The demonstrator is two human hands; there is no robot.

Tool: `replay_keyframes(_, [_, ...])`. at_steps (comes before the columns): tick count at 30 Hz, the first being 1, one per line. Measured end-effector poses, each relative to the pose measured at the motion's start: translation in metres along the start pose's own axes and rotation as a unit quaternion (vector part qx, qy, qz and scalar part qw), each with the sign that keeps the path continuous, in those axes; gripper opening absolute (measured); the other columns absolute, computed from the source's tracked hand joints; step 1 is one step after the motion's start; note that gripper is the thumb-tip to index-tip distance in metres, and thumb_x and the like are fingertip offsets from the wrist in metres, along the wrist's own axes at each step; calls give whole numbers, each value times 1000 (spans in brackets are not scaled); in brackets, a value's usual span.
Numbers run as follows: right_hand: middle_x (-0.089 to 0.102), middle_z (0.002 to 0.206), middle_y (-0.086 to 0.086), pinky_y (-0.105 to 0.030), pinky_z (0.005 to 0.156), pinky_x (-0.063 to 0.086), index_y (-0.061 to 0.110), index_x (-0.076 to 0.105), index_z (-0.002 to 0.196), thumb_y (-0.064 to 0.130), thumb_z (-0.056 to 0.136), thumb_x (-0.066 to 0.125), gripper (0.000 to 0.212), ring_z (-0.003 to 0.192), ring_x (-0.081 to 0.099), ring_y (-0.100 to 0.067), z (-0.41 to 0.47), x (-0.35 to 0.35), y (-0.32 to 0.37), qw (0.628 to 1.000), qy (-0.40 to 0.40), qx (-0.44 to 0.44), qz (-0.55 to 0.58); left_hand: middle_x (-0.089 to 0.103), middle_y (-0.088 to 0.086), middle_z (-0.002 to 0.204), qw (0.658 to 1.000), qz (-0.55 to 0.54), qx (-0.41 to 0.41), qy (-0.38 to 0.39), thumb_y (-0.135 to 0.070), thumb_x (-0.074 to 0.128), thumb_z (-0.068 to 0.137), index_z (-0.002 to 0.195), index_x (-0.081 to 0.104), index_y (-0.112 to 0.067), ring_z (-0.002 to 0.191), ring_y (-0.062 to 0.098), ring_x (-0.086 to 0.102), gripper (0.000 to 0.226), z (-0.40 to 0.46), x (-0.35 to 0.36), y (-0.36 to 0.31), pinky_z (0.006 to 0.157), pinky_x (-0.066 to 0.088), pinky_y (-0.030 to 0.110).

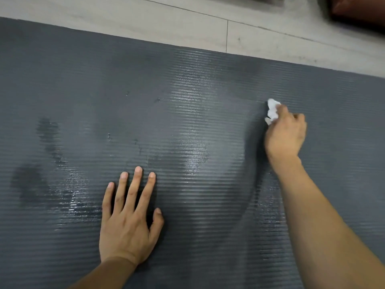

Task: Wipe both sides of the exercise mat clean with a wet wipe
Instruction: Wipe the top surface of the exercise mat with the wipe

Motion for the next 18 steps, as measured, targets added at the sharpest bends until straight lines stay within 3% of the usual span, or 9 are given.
replay_keyframes(3, [67,99,-23,-44,80,41,5,65,110,11,94,49,23,89,57,-41,-5,-2,-10,997,22,74,25,23,7,170,1000,-1,-2,-6,-44,39,91,161,33,-21,157,33,22,74,2,-1,-1,125,18,59])
replay_keyframes(5, [69,95,-20,-41,72,47,10,71,106,18,89,62,21,87,63,-38,-15,1,34,989,16,98,107,25,7,169,1000,0,-4,-9,-44,39,91,161,34,-21,156,34,22,74,1,-2,-1,125,17,58])
replay_keyframes(8, [71,84,-12,-34,68,48,11,74,93,17,81,70,14,77,63,-21,-58,-5,175,967,1,-84,242,27,8,169,1000,2,-3,-12,-43,40,90,160,35,-20,156,35,24,74,1,-2,-1,125,18,58])
replay_keyframes(11, [69,99,-6,-35,82,46,14,71,107,5,82,60,29,91,58,-23,-116,-10,279,931,42,-280,232,25,8,169,1000,10,-1,-14,-43,41,90,160,35,-20,156,34,23,75,2,-1,-1,125,18,58])
replay_keyframes(14, [70,99,-4,-39,81,49,16,72,105,15,89,48,29,90,59,-28,-102,-6,237,924,29,-317,209,25,8,169,1000,14,-2,-13,-44,39,91,161,33,-21,156,34,22,74,1,-1,0,126,17,58])
replay_keyframes(16, [70,94,-9,-39,75,49,13,72,102,25,89,43,33,85,60,-33,-74,-2,160,960,-7,-239,147,25,8,169,1000,17,-2,-15,-45,38,92,161,33,-21,156,34,22,74,1,-1,0,125,17,58])
replay_keyframes(18, [67,95,-15,-43,78,43,10,68,104,20,88,36,37,87,58,-37,-51,0,67,991,-13,-100,85,26,9,169,1000,14,-3,-19,-45,38,92,161,33,-20,156,34,22,73,0,-2,-1,125,17,58])
Point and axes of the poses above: each hand's wrist, its own z-axis towards the middle knuckle, its own x-axis out of the palm, y = z × x, the point moved 9 cm from there along z, towards the middle knuckle
